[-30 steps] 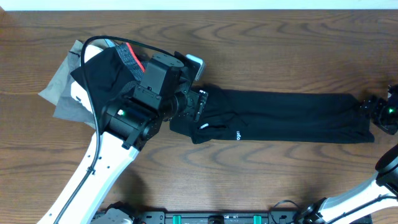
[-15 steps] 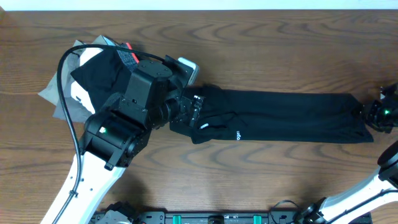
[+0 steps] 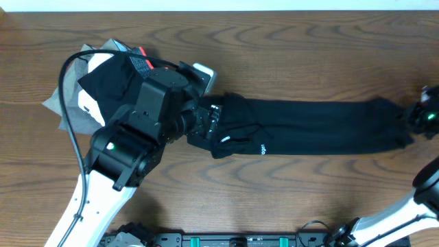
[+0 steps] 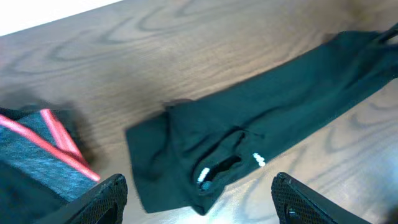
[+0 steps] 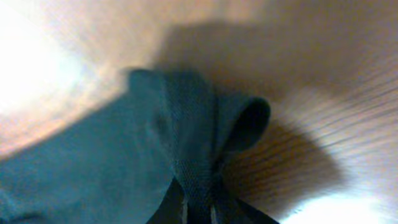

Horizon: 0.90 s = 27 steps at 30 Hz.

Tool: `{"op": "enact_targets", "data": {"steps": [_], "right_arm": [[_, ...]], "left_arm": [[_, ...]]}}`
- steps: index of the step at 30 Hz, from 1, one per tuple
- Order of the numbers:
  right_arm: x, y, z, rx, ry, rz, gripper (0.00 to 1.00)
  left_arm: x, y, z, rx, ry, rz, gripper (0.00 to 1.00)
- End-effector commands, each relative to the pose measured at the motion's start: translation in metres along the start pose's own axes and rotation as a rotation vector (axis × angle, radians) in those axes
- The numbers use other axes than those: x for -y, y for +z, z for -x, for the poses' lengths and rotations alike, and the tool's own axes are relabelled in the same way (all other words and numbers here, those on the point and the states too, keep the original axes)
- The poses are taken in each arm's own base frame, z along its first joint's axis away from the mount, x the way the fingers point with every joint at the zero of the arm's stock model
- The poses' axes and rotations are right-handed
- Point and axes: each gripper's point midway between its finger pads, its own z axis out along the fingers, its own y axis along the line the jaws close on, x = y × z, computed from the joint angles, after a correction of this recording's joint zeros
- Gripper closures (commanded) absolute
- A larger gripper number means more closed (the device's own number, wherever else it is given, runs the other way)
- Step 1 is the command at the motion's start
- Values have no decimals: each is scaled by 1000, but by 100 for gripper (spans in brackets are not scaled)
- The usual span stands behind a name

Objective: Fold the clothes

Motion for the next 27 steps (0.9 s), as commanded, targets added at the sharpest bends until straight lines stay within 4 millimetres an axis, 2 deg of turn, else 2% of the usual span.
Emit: {"op": "enact_targets", "data": {"steps": [1, 4, 7, 13, 17, 22, 27], "right_arm": [[-37, -75, 47, 208, -79, -41, 99], [-65, -98, 50, 255, -108, -33, 99], [-95, -99, 42, 240, -147, -6, 99], [-156, -67, 10, 103, -278, -5, 99], [-178, -48, -14, 23, -374, -91, 99], [-214, -18, -59, -92, -491, -70, 99], [-227, 18, -103, -169, -576, -86, 98]], "left_arm": [[-9, -34, 23, 112, 26, 73, 24], [-16, -49, 27, 153, 24, 122, 23], [-20, -60, 27, 178, 22, 147, 23], [-20, -66, 24, 179, 21, 149, 23], [-21, -65, 20, 161, 21, 150, 23], [-21, -65, 20, 161, 21, 151, 23], [-21, -65, 21, 166, 21, 150, 23]]}}
